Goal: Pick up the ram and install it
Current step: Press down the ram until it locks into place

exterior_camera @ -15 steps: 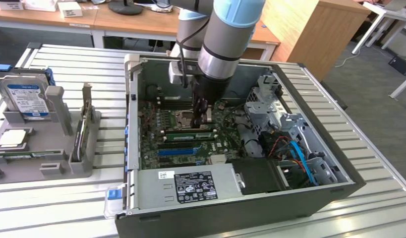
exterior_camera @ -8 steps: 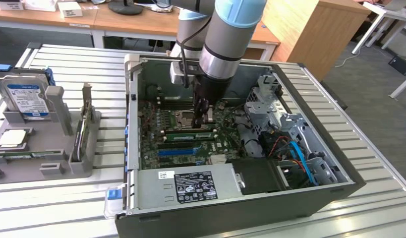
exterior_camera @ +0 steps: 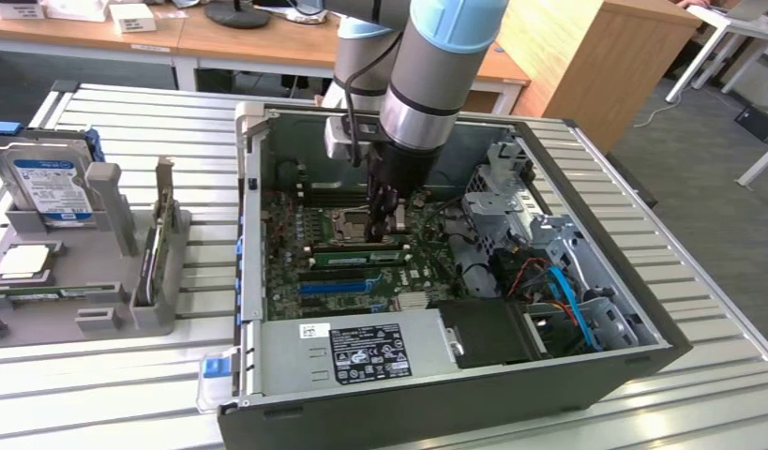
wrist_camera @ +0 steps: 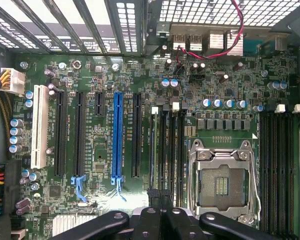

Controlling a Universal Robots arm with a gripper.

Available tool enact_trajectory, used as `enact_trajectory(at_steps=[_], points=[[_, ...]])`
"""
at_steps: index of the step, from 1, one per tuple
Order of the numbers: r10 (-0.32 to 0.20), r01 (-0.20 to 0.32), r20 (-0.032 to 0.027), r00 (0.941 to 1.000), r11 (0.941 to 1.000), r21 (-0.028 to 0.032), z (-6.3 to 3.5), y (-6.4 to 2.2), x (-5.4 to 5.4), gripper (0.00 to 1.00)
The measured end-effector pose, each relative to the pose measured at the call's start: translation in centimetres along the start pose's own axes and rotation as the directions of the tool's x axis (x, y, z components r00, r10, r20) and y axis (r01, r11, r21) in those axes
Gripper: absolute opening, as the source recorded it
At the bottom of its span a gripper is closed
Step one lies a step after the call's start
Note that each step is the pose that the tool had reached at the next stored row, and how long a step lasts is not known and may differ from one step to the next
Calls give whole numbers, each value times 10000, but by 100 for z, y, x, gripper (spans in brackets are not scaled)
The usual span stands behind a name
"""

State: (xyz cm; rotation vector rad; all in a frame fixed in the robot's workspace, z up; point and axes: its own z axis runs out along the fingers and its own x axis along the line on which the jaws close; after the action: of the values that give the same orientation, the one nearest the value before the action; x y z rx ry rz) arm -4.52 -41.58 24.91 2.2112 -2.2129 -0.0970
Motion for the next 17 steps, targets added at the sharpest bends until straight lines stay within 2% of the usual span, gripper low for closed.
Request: enact_trajectory(at_steps=[10, 17], points=[[24, -24, 1, 10000, 10000, 0, 0, 0, 0, 11], [691, -692, 38, 9976, 9976, 23, 1, 0, 0, 11]])
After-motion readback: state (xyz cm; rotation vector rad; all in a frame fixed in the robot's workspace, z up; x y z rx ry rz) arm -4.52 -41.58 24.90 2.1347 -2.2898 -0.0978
